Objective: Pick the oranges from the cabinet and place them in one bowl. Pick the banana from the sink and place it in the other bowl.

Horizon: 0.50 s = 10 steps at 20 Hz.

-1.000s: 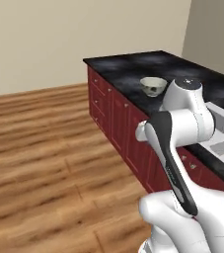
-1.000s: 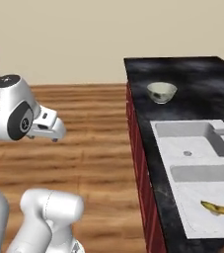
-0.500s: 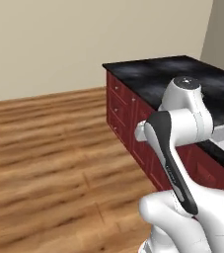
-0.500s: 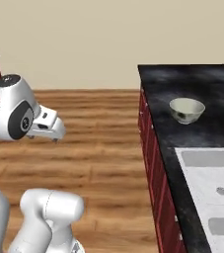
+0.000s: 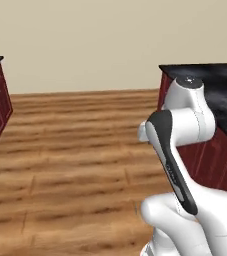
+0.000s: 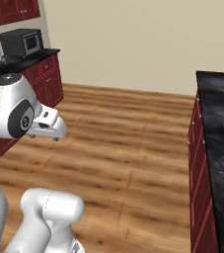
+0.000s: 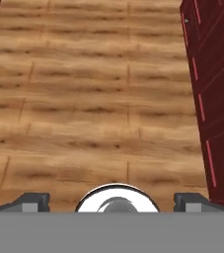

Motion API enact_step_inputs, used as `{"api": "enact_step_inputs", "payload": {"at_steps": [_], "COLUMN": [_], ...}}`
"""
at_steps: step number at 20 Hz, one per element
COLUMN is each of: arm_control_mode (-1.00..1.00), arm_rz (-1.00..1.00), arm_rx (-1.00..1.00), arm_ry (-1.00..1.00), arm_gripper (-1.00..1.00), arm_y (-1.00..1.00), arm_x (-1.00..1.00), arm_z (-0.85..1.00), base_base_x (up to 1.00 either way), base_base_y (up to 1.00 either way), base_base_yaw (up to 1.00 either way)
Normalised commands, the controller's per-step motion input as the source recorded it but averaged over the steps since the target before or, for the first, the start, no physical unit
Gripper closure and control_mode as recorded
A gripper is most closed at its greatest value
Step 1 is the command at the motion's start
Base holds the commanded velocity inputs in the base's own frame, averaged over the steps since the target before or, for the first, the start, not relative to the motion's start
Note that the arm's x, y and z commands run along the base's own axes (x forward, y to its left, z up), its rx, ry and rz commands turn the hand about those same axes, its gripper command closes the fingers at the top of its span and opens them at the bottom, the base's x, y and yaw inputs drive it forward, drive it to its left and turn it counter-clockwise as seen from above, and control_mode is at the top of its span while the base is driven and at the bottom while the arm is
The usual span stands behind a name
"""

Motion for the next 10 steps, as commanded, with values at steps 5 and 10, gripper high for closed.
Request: {"api": "enact_step_inputs", "payload": {"at_steps": [5,10], "arm_control_mode": [1.0,1.0], "arm_rz": [0.0,0.0], "arm_rx": [0.0,0.0], "arm_ry": [0.0,0.0], "arm_gripper": [-1.0,-1.0], "arm_y": [0.0,0.0], "arm_x": [0.0,0.0], "arm_z": [0.0,0.0], "base_base_x": [-0.03,0.1], "base_base_y": [0.03,0.07], "base_base_yaw": [0.42,0.48]}}
